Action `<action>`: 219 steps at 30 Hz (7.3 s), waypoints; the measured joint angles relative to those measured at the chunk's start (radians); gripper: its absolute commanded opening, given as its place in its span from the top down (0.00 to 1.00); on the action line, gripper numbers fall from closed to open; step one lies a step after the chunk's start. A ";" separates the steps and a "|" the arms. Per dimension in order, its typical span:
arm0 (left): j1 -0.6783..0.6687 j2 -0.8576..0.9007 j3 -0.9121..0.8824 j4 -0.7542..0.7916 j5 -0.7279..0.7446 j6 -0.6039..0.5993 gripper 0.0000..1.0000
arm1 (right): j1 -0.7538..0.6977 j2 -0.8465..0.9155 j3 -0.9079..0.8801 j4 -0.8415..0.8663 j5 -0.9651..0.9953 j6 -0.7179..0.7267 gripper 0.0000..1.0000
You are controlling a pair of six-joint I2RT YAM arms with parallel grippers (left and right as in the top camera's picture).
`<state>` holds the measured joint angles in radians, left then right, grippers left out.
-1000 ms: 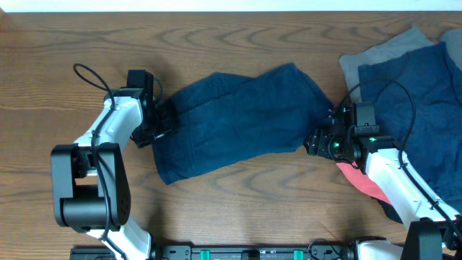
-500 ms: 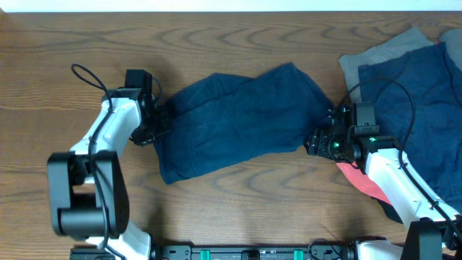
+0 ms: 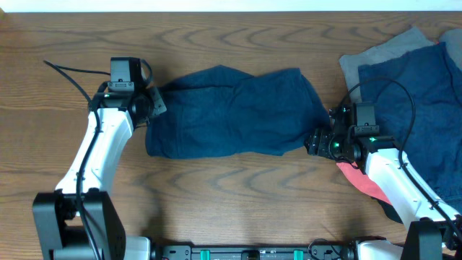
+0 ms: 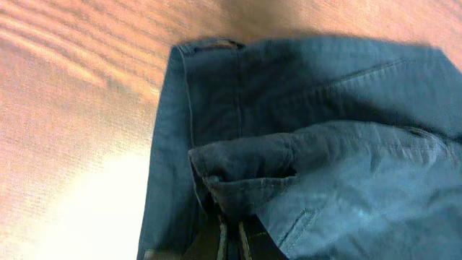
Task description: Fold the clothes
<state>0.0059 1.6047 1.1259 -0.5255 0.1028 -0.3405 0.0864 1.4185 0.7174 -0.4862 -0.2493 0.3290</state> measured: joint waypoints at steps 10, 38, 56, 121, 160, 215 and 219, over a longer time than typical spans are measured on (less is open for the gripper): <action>0.000 0.082 0.000 0.142 -0.028 -0.007 0.94 | 0.000 0.000 0.000 0.005 0.023 0.000 0.31; 0.000 0.082 0.000 0.113 -0.005 -0.007 0.94 | -0.047 0.140 0.000 0.240 0.336 0.206 0.90; 0.000 0.082 0.000 0.110 -0.004 -0.007 0.94 | -0.058 0.212 0.000 0.288 0.114 0.113 0.85; 0.000 0.082 0.000 0.081 -0.004 -0.007 0.94 | -0.156 0.179 0.001 0.322 0.082 0.041 0.99; 0.000 0.082 0.000 0.293 -0.005 -0.027 0.94 | -0.093 0.293 0.042 0.344 0.070 0.017 0.99; 0.122 0.359 0.008 0.404 0.169 0.006 0.75 | -0.093 0.280 0.069 0.243 0.080 -0.027 0.70; 0.122 0.357 0.019 0.241 0.256 0.005 0.94 | -0.093 0.280 0.069 0.242 0.077 -0.027 0.69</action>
<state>0.1284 1.9621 1.1446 -0.2840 0.3588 -0.3355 -0.0071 1.6989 0.7864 -0.2443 -0.1719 0.3019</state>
